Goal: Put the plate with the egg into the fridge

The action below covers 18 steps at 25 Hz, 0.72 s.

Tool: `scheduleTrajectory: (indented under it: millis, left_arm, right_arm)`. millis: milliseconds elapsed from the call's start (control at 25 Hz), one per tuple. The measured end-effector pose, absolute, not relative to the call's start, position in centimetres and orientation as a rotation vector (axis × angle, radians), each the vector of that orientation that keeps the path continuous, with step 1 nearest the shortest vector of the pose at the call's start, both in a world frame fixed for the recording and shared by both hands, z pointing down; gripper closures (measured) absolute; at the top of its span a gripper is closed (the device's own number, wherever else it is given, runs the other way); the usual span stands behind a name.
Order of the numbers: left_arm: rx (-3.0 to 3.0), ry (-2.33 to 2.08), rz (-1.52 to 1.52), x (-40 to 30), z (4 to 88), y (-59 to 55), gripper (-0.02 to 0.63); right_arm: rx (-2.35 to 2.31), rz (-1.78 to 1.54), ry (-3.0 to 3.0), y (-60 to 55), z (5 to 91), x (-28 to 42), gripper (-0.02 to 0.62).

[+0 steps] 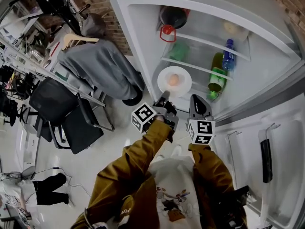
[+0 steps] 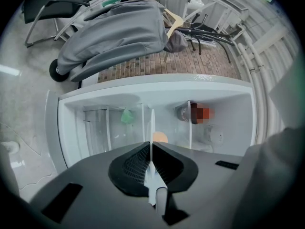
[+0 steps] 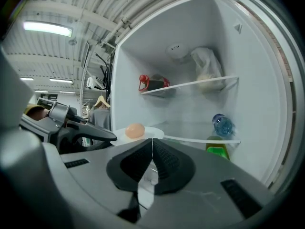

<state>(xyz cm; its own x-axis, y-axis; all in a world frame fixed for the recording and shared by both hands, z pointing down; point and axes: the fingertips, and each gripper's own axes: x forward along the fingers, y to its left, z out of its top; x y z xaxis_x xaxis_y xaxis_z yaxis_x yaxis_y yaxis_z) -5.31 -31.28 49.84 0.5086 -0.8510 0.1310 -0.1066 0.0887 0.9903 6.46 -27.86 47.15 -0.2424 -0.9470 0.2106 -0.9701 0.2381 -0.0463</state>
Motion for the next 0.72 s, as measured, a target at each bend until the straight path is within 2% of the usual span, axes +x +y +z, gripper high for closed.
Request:
scheduleTrajectory:
  millis: [720]
  left_arm:
    - [1.36, -0.919, -0.719, -4.3, 49.7, -34.7, 0.584]
  right_arm:
    - [1.842, 0.26, -2.353, -30.7, 47.0, 7.0, 0.588]
